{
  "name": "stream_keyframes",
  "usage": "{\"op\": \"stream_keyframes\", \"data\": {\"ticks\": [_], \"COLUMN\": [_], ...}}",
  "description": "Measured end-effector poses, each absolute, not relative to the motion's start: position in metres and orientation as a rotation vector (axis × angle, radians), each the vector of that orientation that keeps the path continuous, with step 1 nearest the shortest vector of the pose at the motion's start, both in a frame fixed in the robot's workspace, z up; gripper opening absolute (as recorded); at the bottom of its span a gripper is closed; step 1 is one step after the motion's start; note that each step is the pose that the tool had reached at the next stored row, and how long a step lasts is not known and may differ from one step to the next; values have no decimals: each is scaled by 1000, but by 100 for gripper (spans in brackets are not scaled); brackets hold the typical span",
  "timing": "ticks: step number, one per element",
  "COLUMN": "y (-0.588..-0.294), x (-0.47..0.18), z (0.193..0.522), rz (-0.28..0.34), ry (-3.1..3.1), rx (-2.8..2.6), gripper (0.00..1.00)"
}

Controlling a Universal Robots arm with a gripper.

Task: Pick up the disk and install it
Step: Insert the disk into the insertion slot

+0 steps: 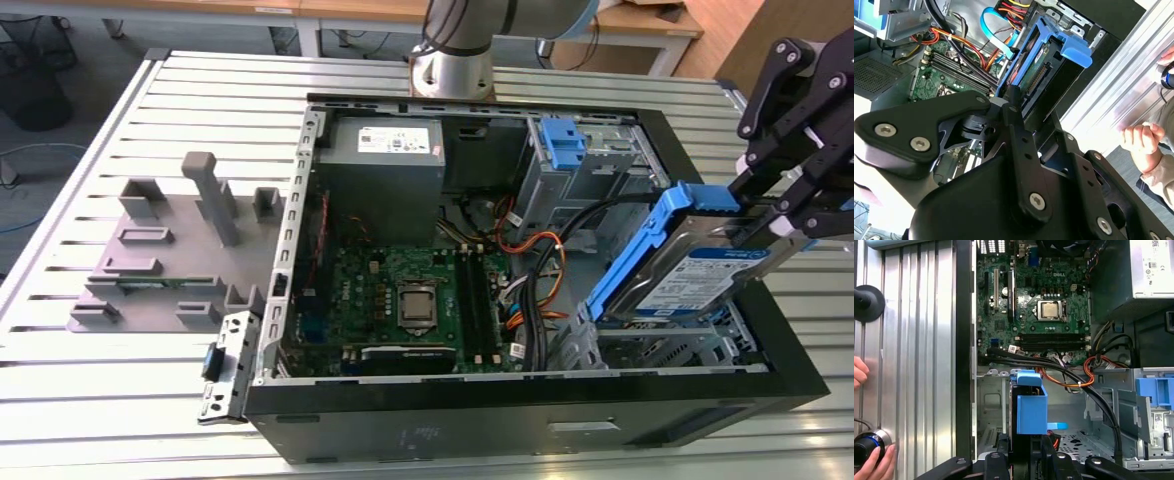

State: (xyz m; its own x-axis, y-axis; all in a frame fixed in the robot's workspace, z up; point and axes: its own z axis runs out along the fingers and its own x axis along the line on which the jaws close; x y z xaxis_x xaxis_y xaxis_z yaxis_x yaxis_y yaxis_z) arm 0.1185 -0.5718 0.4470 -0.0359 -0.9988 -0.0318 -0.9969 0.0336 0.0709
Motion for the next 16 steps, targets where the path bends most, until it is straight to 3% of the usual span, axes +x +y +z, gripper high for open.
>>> {"op": "stream_keyframes", "data": {"ticks": [16], "y": [-572], "x": [119], "z": [427], "rz": [-114], "ry": [-2239], "rx": [2163], "gripper": [35]}}
